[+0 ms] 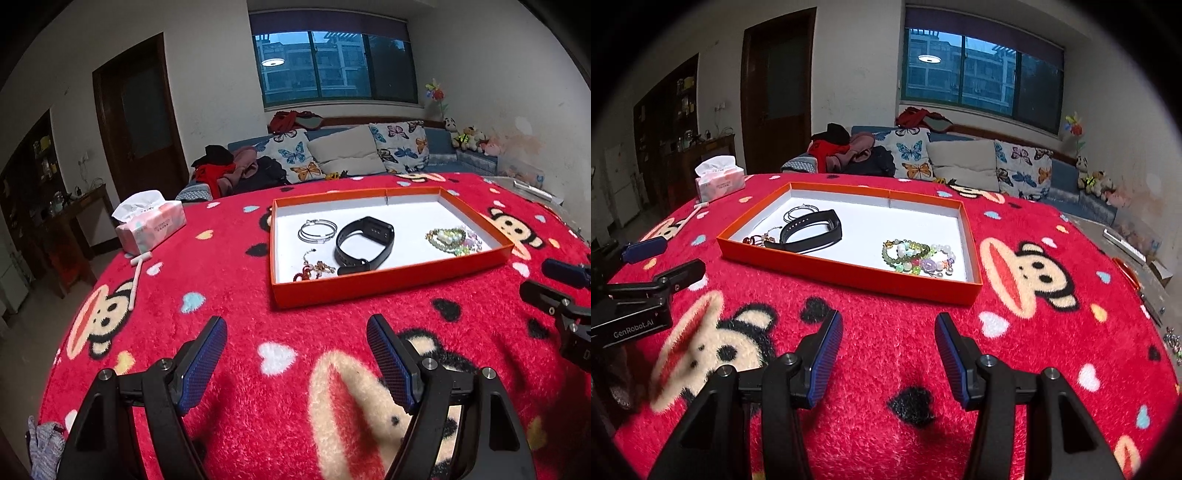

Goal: Organize jewelry

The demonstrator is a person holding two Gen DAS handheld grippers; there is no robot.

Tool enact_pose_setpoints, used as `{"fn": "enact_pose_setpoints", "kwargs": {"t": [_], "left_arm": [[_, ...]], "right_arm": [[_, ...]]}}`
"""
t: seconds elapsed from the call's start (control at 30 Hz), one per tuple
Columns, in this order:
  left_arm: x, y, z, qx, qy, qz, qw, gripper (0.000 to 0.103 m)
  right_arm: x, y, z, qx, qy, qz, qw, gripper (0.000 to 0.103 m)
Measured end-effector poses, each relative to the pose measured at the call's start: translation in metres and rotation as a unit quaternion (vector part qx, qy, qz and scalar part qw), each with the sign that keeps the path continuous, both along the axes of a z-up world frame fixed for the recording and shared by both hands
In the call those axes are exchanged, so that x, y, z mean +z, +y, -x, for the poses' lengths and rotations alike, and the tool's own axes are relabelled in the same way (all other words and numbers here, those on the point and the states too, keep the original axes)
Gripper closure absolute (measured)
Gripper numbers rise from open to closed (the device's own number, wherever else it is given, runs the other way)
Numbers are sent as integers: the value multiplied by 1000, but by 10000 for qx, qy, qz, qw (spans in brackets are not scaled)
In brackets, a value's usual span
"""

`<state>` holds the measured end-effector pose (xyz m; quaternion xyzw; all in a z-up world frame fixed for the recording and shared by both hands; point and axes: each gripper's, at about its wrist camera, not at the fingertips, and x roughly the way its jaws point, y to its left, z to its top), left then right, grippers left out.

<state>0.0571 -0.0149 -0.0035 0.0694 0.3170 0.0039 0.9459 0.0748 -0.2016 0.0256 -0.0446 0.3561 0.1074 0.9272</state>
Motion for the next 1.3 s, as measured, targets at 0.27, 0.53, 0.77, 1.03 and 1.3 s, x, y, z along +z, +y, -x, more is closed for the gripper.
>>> {"fn": "enact_pose_setpoints", "kwargs": {"t": [0.27, 0.53, 0.77, 1.03, 1.3], "left_arm": [[5, 5, 11, 7, -183, 172, 9997, 20], [0, -3, 10, -90, 6, -30, 10000, 20], [-4, 3, 5, 28, 222, 122, 9997, 20], [-3, -8, 7, -212, 165, -56, 9996, 20], [12, 4, 5, -252, -172, 508, 9982, 20]], "right_arm": [[1, -3, 0, -78, -40, -52, 9999, 46], [3, -2, 0, -65, -92, -34, 9999, 46], [2, -2, 0, -72, -81, -58, 9999, 46], [2, 0, 1, -57, -67, -30, 10000, 46], [0, 2, 0, -55, -15, -13, 10000, 46]]}}
